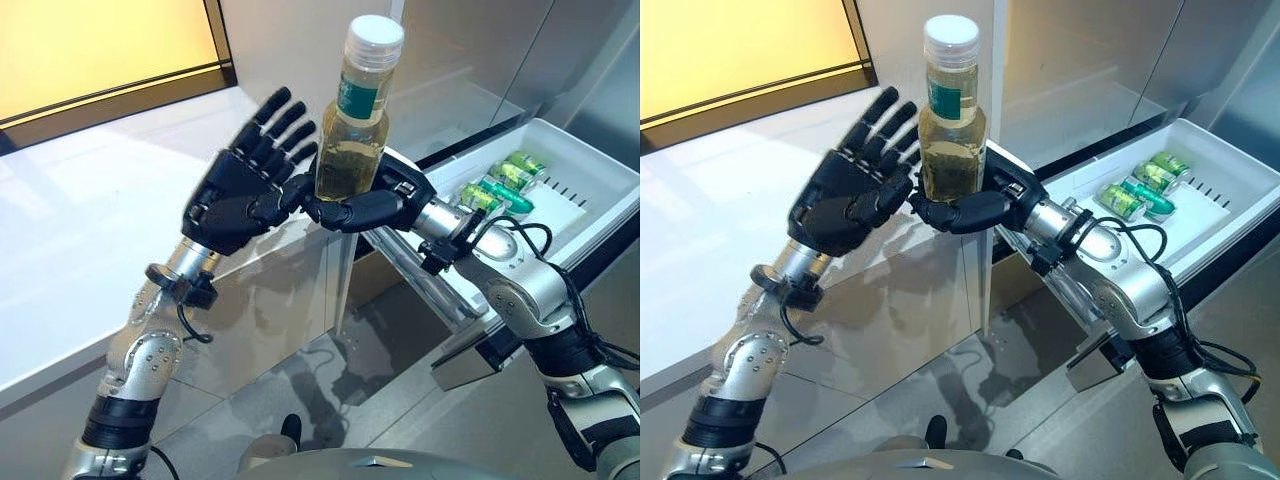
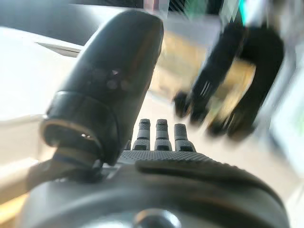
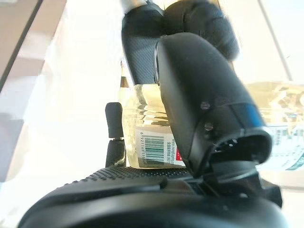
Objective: Put drinks into fridge and close the fridge
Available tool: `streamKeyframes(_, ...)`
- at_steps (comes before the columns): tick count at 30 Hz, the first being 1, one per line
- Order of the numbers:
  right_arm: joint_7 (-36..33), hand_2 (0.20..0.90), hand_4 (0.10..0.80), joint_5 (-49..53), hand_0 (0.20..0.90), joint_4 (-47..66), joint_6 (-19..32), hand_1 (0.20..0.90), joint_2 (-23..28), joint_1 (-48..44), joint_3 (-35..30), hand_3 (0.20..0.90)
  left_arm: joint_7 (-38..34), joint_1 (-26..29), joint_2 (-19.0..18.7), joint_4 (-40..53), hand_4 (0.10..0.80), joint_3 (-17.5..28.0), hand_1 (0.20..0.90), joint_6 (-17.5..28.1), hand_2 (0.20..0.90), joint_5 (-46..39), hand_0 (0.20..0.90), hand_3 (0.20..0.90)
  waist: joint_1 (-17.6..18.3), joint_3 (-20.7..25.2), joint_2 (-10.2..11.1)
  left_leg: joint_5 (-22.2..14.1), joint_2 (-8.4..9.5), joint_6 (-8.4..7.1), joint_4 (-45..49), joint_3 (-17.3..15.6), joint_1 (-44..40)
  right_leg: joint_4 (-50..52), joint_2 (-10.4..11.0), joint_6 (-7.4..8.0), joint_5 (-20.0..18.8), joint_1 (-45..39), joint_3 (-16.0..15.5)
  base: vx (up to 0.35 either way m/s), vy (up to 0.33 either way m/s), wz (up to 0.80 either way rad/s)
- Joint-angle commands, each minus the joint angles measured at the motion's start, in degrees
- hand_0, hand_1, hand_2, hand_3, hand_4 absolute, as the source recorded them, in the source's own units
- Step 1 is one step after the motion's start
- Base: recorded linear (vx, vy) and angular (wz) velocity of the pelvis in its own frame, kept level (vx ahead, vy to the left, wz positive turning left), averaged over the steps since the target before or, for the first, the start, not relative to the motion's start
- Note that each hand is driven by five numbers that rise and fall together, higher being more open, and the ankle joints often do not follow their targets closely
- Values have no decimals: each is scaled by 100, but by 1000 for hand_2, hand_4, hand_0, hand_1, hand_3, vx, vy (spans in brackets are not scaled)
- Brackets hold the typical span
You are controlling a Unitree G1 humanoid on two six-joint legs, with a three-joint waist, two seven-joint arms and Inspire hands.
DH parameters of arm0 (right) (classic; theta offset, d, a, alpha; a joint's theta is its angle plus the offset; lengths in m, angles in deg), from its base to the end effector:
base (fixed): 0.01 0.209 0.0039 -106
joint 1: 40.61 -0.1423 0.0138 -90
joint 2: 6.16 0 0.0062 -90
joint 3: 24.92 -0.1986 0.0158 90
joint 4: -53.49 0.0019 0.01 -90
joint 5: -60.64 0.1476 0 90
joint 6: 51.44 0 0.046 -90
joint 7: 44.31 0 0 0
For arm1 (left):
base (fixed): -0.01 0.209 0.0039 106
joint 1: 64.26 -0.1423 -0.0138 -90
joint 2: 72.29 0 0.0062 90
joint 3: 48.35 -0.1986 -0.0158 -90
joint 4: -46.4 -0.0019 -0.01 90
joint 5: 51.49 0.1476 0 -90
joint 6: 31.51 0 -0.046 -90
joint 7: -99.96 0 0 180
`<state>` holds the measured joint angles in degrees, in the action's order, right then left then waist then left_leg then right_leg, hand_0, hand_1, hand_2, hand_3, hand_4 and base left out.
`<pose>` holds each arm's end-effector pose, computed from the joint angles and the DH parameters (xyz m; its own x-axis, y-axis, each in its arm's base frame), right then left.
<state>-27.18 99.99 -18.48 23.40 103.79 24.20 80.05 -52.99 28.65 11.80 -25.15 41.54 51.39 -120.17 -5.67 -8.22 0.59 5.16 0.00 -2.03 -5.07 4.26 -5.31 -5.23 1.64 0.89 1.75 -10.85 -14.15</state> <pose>0.2577 -0.1631 0.1734 0.6535 0.7364 0.1751 -0.7168 0.6764 -0.1692 0.2148 0.1955 0.1078 0.6843 -0.4999 0.5308 0.7289 0.4881 -0.4800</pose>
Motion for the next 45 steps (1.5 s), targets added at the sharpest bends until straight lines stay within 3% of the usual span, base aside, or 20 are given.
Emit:
streamKeyframes(1, -147, 300, 100, 438, 300, 658, 1085, 300, -109, -645, -839, 200, 1221, -48, 45, 157, 800, -476, 900, -418, 900, -1090, 900, 900, 145, 609, 163, -589, 350, 341, 7, -40, -236, 68, 29, 192, -407, 321, 616, -28, 17, -6)
streamKeyframes(5, -250, 300, 100, 530, 300, 602, 1111, 300, 101, -598, -985, 200, 2075, -294, 241, 5, 800, -708, 900, -814, 900, -1739, 900, 900, 180, 577, 175, -617, 345, 346, 7, -72, -243, 56, 30, 178, -422, 328, 651, -23, 8, -5)
streamKeyframes(6, -293, 300, 100, 511, 300, 551, 1139, 300, 136, -589, -1018, 200, 2479, -347, 284, -47, 800, -785, 900, -1339, 900, -2256, 900, 900, 190, 569, 182, -624, 345, 348, 7, -86, -239, 55, 28, 172, -429, 332, 660, -22, 3, -6)
streamKeyframes(9, -369, 300, 100, 535, 300, 497, 1188, 300, 244, -603, -1048, 200, 2860, -382, 269, -19, 800, -1082, 900, -1853, 900, -2608, 900, 900, 223, 546, 200, -626, 335, 335, 7, -118, -233, 66, 32, 164, -441, 345, 663, -7, 0, -2)
streamKeyframes(14, -351, 300, 100, 539, 300, 463, 1296, 300, 354, -508, -1130, 200, 2746, -443, 288, -54, 800, -1437, 900, -2134, 900, -3065, 900, 900, 293, 508, 210, -655, 332, 344, 7, -159, -236, 69, 21, 169, -447, 367, 698, 0, 0, 0)
streamKeyframes(18, -314, 300, 100, 428, 300, 424, 1299, 300, 356, -408, -1280, 200, 2324, -561, 375, -273, 800, -1419, 900, -2822, 900, -3921, 900, 900, 331, 503, 233, -672, 328, 345, 7, -192, -226, 80, 16, 174, -444, 391, 719, 0, 0, 0)
streamKeyframes(25, -203, 300, 100, 466, 300, 331, 1259, 300, 401, -133, -1570, 200, 1869, -994, 558, -893, 800, -1380, 900, -3574, 900, -4169, 900, 900, 372, 479, 277, -687, 311, 348, 7, -258, -214, 94, -1, 181, -451, 426, 772, 1, 0, -2)
streamKeyframes(27, -140, 300, 100, 479, 300, 326, 1207, 300, 421, -31, -1669, 200, 1950, -1148, 584, -1139, 800, -1284, 900, -3761, 900, -3800, 900, 900, 376, 480, 282, -679, 304, 342, 7, -272, -197, 99, -9, 178, -453, 449, 784, -1, 5, -10)
streamKeyframes(29, 13, 300, 100, 546, 300, 270, 1210, 300, 520, 227, -1891, 200, 2437, -1452, 718, -1833, 800, -1132, 900, -4170, 900, -2718, 900, 900, 380, 468, 291, -668, 292, 342, 7, -316, -172, 99, -10, 190, -461, 474, 782, -8, 7, -14)
streamKeyframes(30, 14, 300, 100, 546, 300, 271, 1210, 300, 521, 230, -1893, 200, 2521, -1450, 724, -1867, 800, -1135, 900, -4171, 900, -2639, 900, 900, 378, 470, 290, -668, 292, 342, 7, -317, -171, 99, -10, 190, -461, 475, 783, -4, 10, -10)
streamKeyframes(31, 111, 300, 100, 613, 300, 206, 1245, 300, 571, 402, -2037, 200, 3130, -1635, 762, -2357, 800, -1101, 900, -4163, 900, -1623, 900, 900, 388, 465, 292, -662, 287, 342, 7, -326, -159, 103, -13, 193, -461, 489, 789, 1, 12, -6)
streamKeyframes(32, 162, 300, 100, 652, 300, 162, 1280, 300, 606, 500, -2111, 200, 3283, -1714, 784, -2632, 800, -1062, 900, -4109, 900, -1227, 900, 900, 397, 464, 292, -657, 284, 338, 7, -336, -154, 107, -13, 201, -466, 499, 790, 1, 19, -6)
streamKeyframes(36, 219, 300, 100, 795, 300, 72, 1369, 300, 767, 894, -2349, 200, 3267, -1884, 904, -3682, 800, -836, 900, -3700, 900, 187, 900, 900, 469, 476, 290, -708, 261, 330, 7, -400, -170, 102, -23, 228, -427, 496, 822, 33, 18, -3)
streamKeyframes(41, 211, 300, 100, 834, 300, 17, 1302, 300, 949, 1122, -2549, 200, 2574, -1907, 837, -4563, 800, -701, 900, -2073, 900, 1718, 900, 900, 524, 475, 290, -696, 255, 336, 7, -446, -157, 110, -39, 238, -426, 526, 868, 4, 2, -1)
streamKeyframes(45, -41, 300, 100, 270, 300, -196, 1238, 300, 1242, 1108, -2590, 200, 1106, -1765, 321, -4782, 800, -912, 900, -555, 900, 2654, 900, 900, 546, 473, 284, -666, 263, 339, 7, -451, -141, 111, -62, 248, -420, 547, 897, 34, 25, -11)
